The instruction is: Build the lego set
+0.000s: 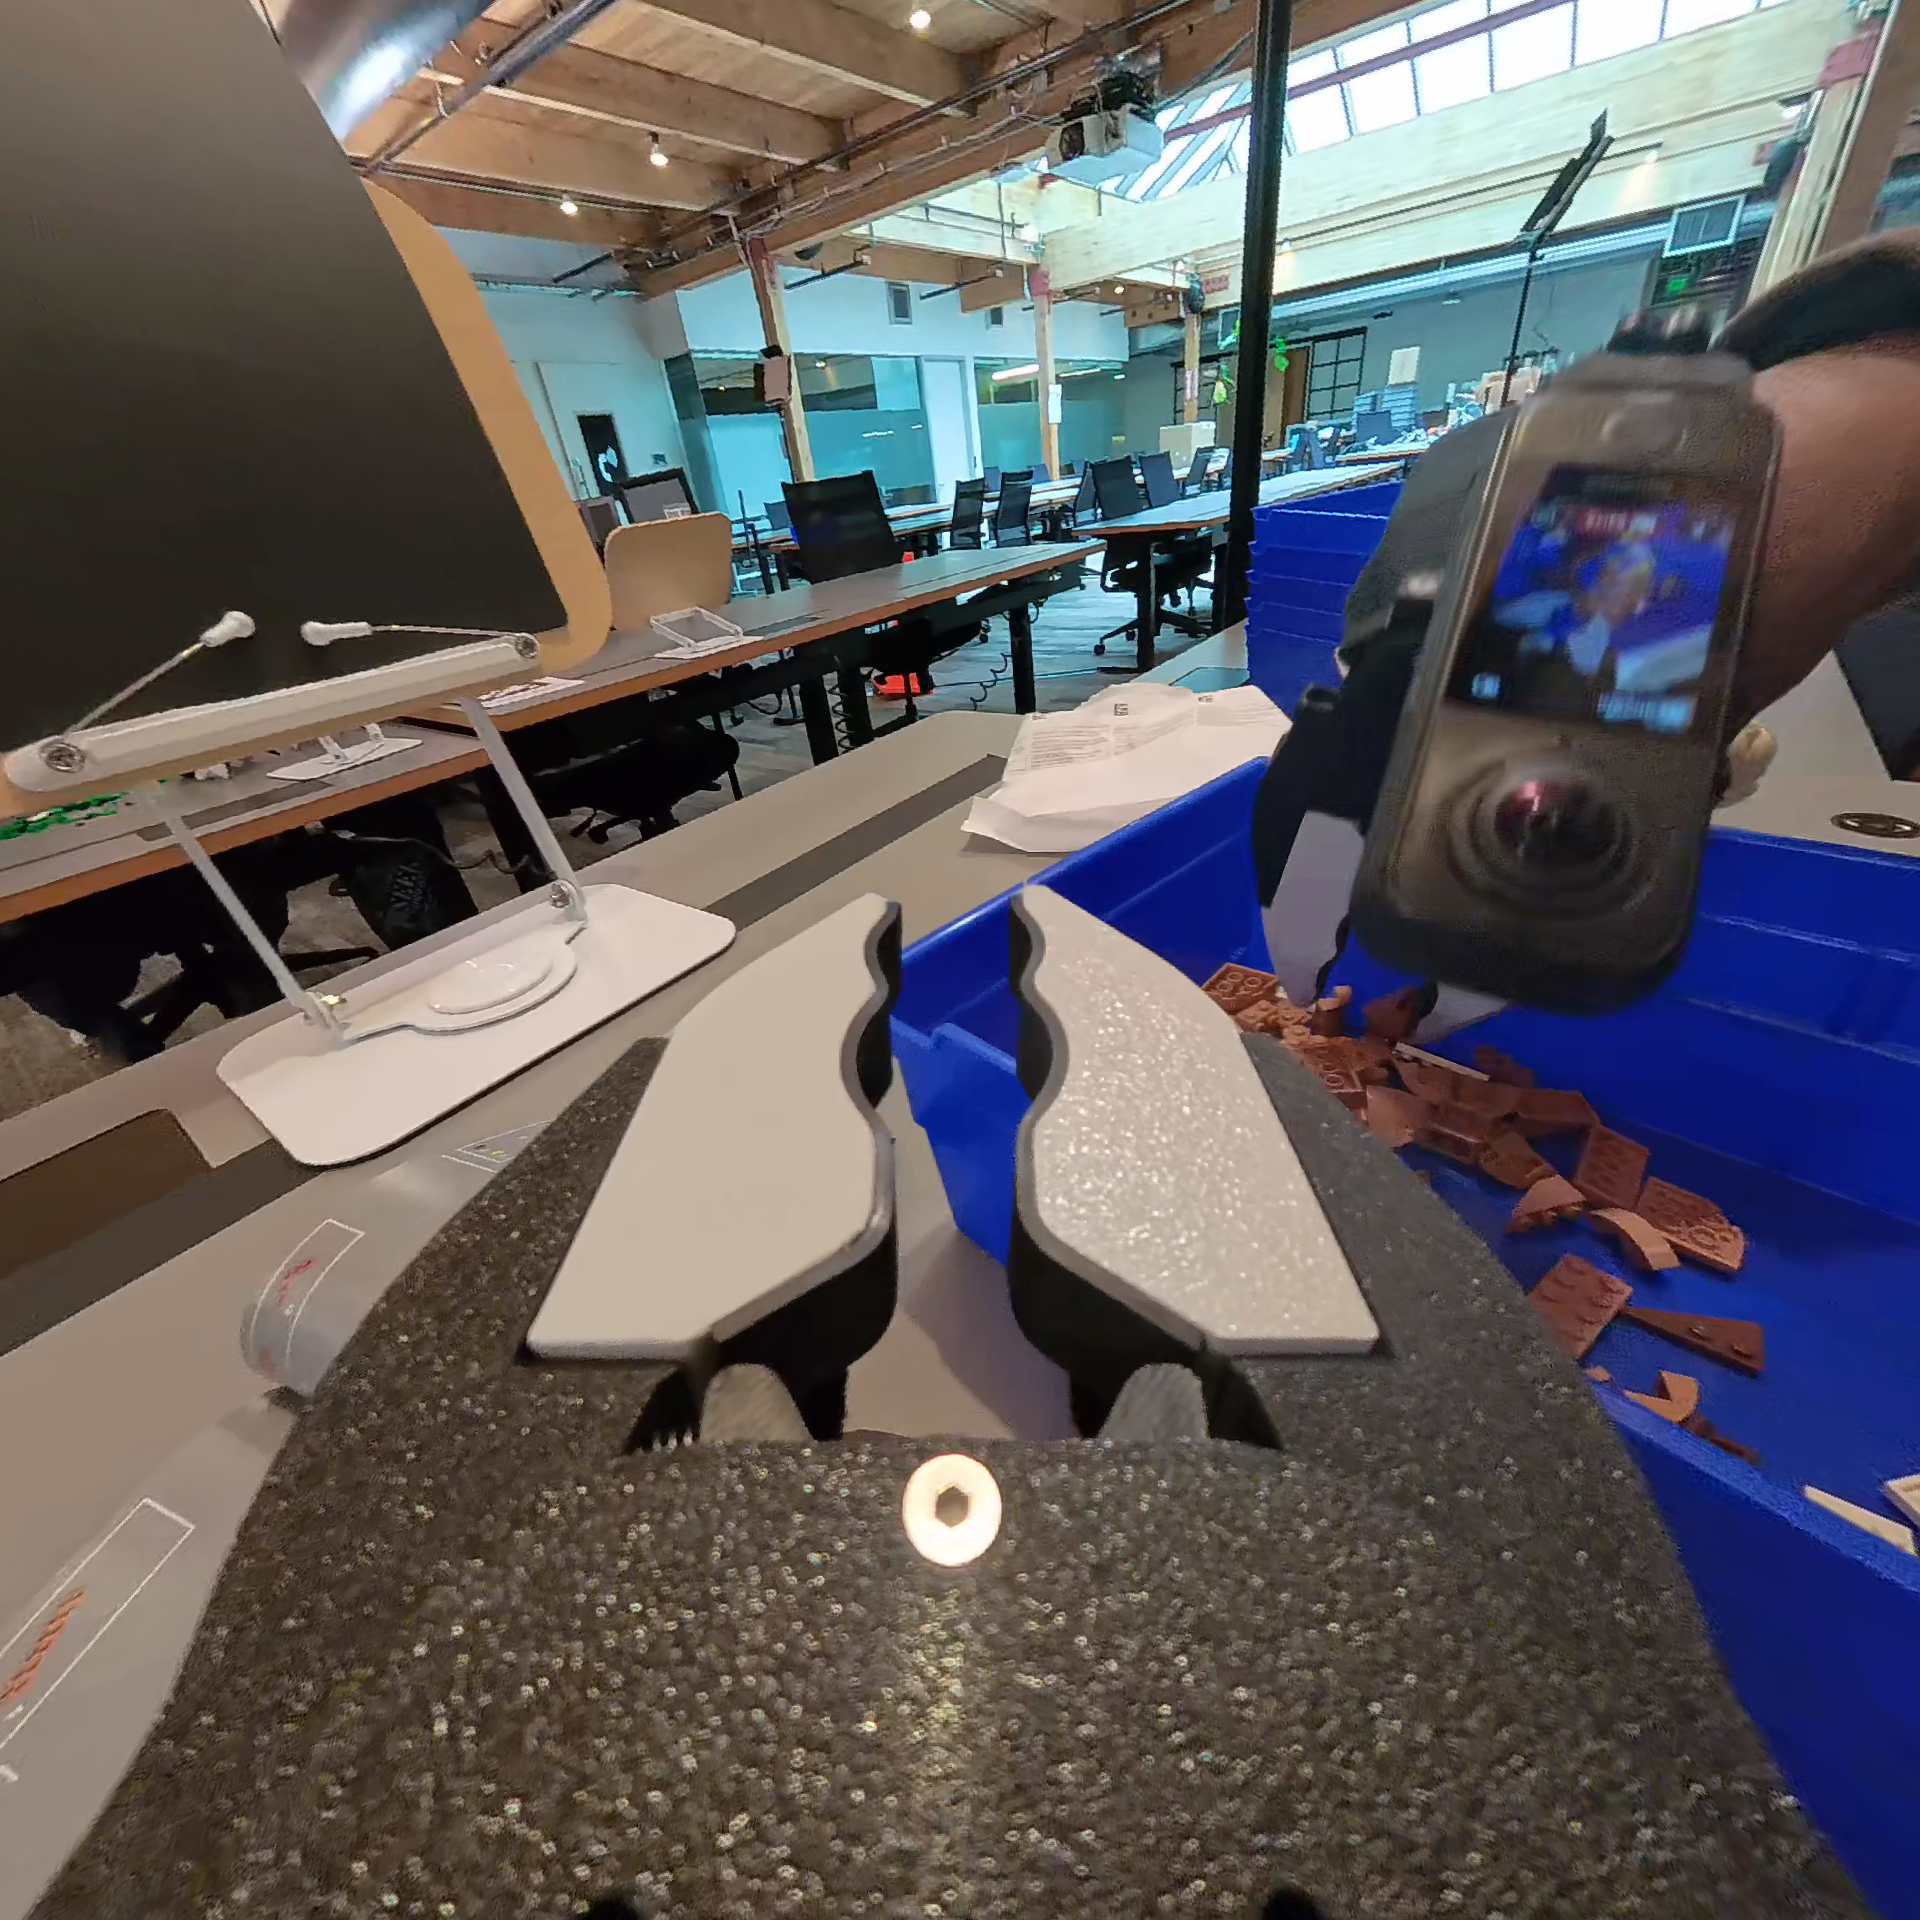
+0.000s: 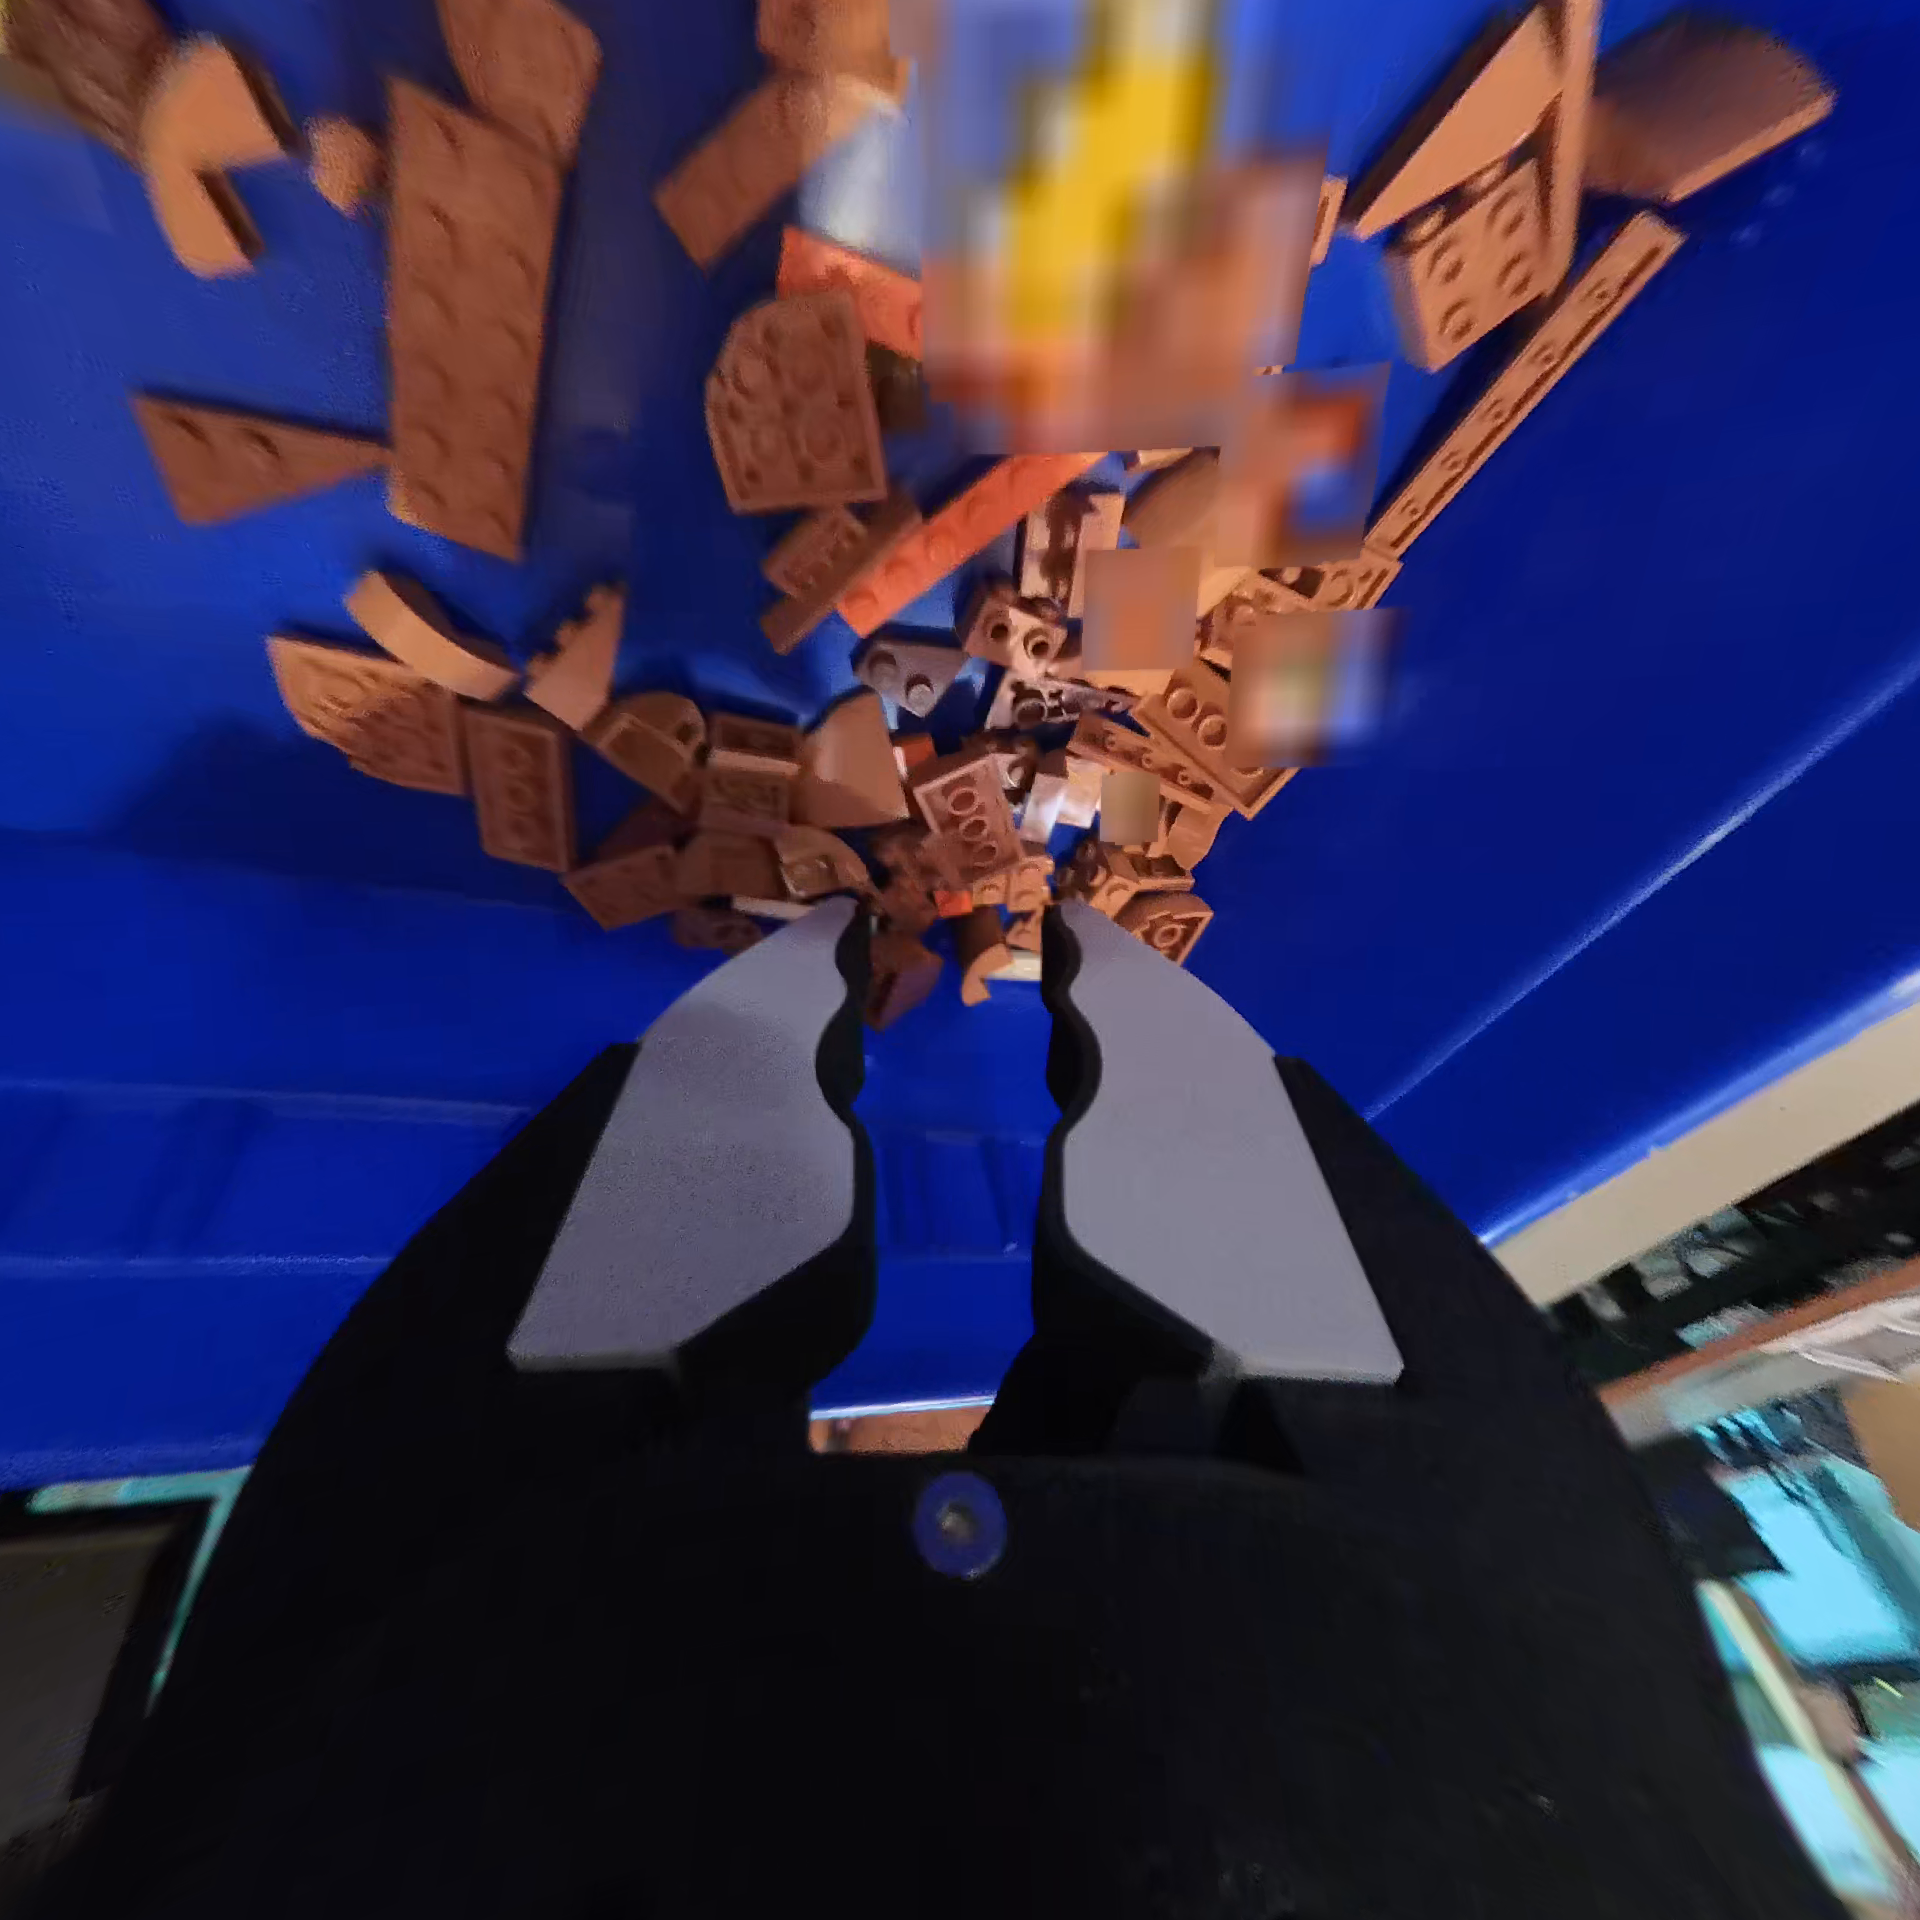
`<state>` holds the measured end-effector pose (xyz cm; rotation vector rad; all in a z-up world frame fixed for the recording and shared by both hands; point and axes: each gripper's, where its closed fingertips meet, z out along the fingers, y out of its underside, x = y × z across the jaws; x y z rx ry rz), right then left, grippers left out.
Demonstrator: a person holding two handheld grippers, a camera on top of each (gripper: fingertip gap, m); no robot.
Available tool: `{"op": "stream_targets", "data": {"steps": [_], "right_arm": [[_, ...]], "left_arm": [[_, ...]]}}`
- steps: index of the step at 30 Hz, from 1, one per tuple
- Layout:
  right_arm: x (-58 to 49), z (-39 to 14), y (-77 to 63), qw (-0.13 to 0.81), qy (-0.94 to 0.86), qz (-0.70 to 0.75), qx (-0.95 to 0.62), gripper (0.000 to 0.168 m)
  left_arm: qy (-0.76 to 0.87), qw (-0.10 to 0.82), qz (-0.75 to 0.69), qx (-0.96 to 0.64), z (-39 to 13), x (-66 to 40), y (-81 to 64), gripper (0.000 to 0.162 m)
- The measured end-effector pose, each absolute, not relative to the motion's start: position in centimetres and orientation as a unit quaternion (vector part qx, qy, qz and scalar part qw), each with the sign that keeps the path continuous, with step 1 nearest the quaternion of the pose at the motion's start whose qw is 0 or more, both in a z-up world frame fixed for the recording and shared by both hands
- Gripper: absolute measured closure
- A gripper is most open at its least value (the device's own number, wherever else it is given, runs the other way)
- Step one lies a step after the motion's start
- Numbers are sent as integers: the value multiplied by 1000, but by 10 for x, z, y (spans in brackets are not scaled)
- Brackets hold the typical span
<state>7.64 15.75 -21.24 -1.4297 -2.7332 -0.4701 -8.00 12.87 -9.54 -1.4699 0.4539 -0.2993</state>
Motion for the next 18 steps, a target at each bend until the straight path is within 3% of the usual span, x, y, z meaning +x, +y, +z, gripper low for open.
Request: {"op": "stream_targets", "data": {"steps": [13,18], "right_arm": [[73,-240,157,-64,-885,-146,-438,147],[70,-238,163,-57,-887,-140,-436,162]], "left_arm": [[202,720,-122,-653,-88,-84,125,144],[196,715,-130,-658,-92,-88,127,144]]}}
